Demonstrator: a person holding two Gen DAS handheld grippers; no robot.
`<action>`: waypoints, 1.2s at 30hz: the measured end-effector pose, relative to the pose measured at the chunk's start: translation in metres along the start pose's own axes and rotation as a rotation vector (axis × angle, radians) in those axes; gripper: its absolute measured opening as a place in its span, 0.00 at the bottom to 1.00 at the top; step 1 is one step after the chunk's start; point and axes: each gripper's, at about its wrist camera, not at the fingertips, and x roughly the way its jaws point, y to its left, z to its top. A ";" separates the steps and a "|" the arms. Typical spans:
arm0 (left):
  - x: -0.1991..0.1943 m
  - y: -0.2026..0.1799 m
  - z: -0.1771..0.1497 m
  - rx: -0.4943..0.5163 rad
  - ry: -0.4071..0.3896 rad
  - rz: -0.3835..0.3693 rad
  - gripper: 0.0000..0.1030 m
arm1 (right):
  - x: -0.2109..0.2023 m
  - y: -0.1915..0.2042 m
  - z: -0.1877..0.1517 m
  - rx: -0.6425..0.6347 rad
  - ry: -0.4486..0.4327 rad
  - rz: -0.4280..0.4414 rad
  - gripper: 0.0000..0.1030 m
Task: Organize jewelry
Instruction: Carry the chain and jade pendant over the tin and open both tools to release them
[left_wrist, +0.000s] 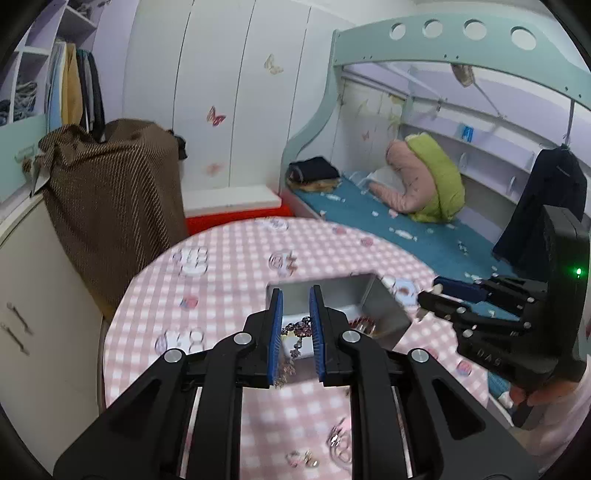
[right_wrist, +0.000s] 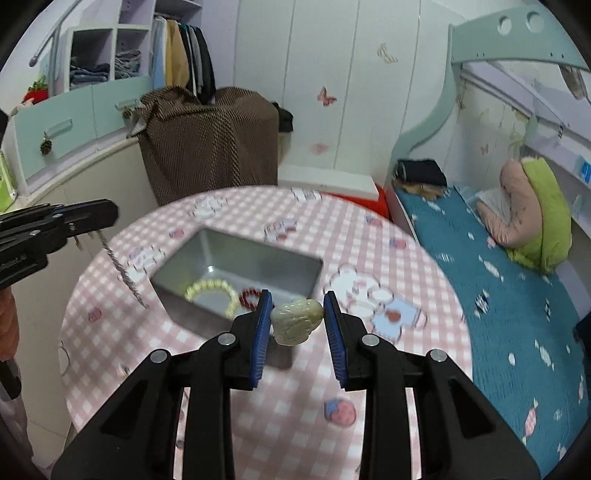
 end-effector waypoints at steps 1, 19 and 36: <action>0.000 -0.001 0.004 0.002 -0.007 -0.002 0.14 | 0.000 0.001 0.004 -0.004 -0.009 0.000 0.27; 0.044 -0.026 0.031 0.033 -0.015 -0.045 0.14 | 0.034 0.007 0.028 0.005 -0.014 0.045 0.27; 0.103 -0.013 -0.010 0.033 0.049 -0.028 0.15 | 0.067 -0.003 0.012 0.024 0.077 0.076 0.27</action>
